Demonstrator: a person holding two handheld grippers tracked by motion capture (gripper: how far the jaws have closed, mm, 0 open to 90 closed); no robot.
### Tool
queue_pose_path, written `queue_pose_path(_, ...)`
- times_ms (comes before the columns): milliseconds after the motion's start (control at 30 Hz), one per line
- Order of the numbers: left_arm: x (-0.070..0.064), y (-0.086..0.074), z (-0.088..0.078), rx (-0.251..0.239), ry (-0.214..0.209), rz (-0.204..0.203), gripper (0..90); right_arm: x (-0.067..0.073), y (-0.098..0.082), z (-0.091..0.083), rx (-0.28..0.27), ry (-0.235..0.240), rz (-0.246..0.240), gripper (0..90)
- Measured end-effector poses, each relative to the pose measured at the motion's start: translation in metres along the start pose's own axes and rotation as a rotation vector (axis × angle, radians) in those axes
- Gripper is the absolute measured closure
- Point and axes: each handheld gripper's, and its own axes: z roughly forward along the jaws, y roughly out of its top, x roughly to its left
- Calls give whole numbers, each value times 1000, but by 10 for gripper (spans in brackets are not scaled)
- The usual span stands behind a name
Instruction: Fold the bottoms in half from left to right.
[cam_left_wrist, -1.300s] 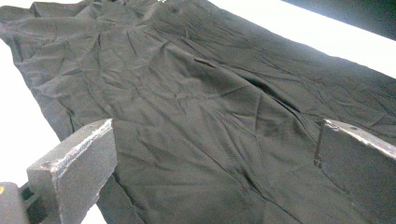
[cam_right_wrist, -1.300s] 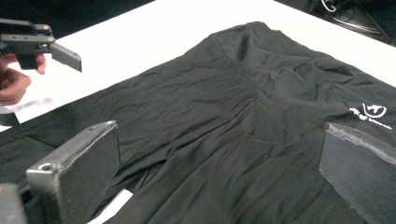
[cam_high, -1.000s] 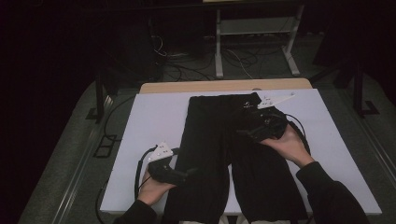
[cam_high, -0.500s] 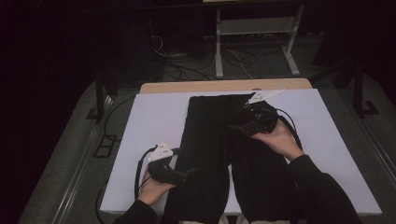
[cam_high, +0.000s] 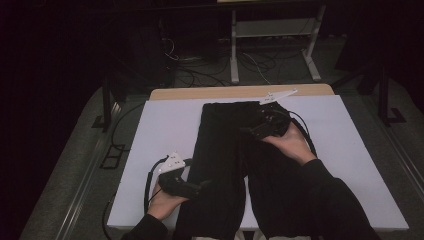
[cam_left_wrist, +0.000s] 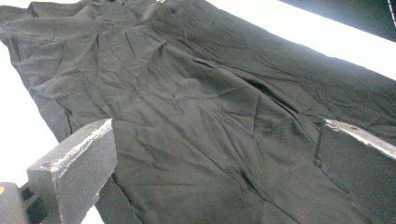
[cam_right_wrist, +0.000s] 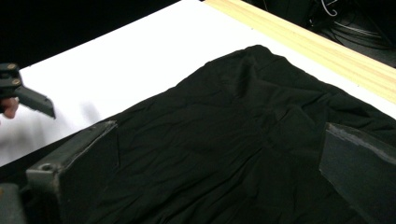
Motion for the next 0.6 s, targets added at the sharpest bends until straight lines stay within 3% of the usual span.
queue_pose_path(600,0,0,-1,-2,-3,1,0,-5,19,30,22,-22,1,0)
